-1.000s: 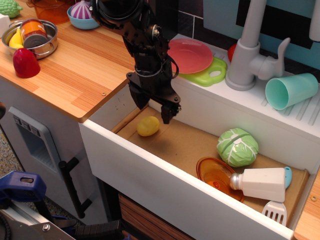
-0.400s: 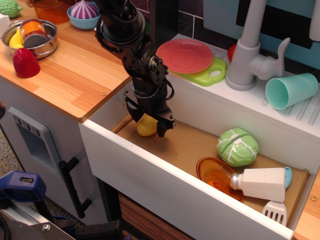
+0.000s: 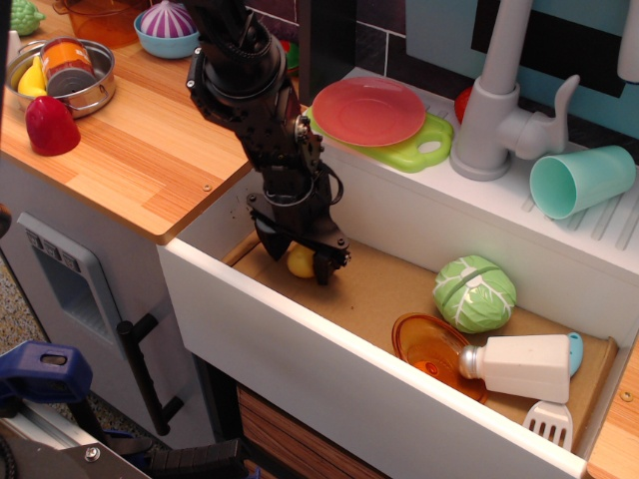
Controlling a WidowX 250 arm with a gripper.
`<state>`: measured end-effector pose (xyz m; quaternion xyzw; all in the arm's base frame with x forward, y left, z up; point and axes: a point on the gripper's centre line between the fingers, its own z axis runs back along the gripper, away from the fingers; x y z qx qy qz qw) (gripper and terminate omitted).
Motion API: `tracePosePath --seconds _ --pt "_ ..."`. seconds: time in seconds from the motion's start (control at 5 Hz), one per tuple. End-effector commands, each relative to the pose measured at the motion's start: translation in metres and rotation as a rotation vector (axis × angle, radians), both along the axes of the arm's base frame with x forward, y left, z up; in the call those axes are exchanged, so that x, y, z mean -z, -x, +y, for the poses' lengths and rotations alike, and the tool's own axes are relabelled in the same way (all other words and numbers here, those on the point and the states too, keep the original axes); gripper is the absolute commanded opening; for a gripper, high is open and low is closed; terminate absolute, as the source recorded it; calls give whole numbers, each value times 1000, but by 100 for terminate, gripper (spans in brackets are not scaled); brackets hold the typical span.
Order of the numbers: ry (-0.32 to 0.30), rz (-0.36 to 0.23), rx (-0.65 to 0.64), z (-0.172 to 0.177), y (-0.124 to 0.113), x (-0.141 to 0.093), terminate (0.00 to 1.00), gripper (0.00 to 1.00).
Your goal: Put potato on plate
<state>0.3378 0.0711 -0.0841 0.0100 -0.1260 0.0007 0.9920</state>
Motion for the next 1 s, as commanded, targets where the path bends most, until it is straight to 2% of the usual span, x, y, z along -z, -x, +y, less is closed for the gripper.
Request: tracePosePath --seconds 0.0,0.2,0.4,0.6,0.8 --pt "-34 -25 -2 6 -10 -26 0 0" --pt "-114 10 8 -7 -5 -71 0 0" --pt "-163 26 -68 -26 3 -119 0 0" --pt "-264 40 -76 -44 4 -168 0 0" --pt "-339 13 14 -24 1 -190 0 0"
